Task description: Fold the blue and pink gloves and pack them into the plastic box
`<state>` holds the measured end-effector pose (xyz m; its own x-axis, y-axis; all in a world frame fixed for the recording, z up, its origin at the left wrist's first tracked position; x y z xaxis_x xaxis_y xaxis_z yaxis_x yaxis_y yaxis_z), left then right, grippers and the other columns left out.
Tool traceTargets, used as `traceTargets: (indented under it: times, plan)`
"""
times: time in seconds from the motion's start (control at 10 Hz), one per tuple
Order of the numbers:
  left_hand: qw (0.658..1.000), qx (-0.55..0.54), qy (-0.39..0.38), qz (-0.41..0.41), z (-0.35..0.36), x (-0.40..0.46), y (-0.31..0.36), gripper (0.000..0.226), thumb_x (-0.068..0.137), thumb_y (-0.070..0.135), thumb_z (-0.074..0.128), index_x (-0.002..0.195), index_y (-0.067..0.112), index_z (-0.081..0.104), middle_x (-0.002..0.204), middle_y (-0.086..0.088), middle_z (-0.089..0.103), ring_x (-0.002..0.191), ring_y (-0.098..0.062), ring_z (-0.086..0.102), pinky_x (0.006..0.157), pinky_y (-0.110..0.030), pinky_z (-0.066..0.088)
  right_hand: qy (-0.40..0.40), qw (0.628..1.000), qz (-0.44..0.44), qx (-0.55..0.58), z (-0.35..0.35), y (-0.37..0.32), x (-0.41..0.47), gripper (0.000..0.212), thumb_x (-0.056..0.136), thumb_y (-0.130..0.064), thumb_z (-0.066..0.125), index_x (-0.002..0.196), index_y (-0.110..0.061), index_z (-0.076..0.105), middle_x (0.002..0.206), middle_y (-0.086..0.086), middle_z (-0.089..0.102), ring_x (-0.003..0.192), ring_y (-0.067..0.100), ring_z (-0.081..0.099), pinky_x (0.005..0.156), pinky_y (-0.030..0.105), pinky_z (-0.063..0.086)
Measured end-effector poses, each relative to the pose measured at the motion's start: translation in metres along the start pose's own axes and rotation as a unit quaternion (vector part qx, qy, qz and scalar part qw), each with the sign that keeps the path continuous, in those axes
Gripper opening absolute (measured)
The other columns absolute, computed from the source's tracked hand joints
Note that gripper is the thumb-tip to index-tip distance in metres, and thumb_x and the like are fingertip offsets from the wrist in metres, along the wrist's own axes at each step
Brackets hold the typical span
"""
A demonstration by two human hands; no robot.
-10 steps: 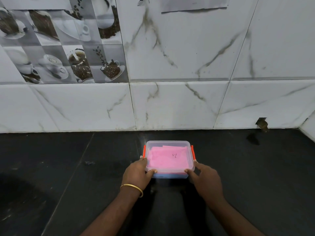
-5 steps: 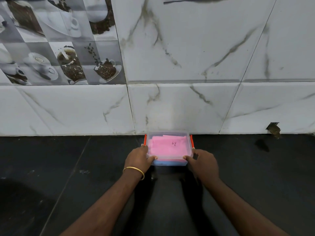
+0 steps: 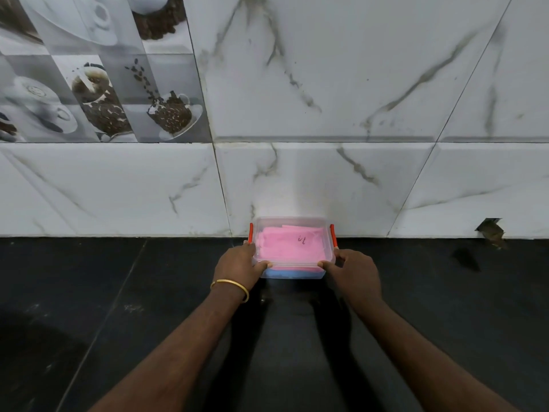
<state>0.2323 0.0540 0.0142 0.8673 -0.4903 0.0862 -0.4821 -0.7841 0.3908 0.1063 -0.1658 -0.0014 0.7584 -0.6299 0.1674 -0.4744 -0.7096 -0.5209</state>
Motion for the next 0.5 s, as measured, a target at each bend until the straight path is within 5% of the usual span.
traceTargets:
  times: [0.3,0.4,0.5]
  plan:
    - [0.998,0.033,-0.046,-0.021,-0.001,-0.004,0.003,0.042,0.086,0.049,0.06,0.109,0.014,0.063,0.11,-0.01,0.067,0.102,-0.03,0.061,0.08,-0.036,0.046,-0.031,0.999,0.012,0.004,-0.006,-0.003,-0.004,0.042,0.081,-0.052,0.071,0.111,-0.021,0.073,0.099,-0.003,0.074,0.087,0.015,0.066,0.073,0.034,0.057]
    - [0.994,0.037,-0.093,-0.036,0.004,0.0,0.009,0.049,0.09,0.046,0.055,0.126,0.013,0.052,0.13,-0.012,0.058,0.118,-0.03,0.055,0.095,-0.04,0.046,-0.074,0.996,0.019,-0.036,-0.004,-0.01,-0.004,0.036,0.086,-0.051,0.065,0.108,-0.023,0.069,0.105,-0.001,0.07,0.094,0.019,0.064,0.076,0.033,0.053]
    - [0.993,0.07,-0.094,0.002,-0.029,-0.044,0.036,0.073,0.095,0.043,0.047,0.15,0.005,0.018,0.158,-0.016,0.022,0.144,-0.031,0.027,0.113,-0.045,0.032,-0.057,0.99,-0.022,-0.128,-0.042,-0.033,-0.044,0.045,0.089,-0.056,0.051,0.12,-0.024,0.059,0.117,0.0,0.067,0.108,0.023,0.061,0.089,0.038,0.048]
Point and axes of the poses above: each hand's wrist, its own x-axis towards the middle knuckle, its own z-axis out of the palm, y = z × x, the point moved 5 cm from there along x, towards the middle knuckle
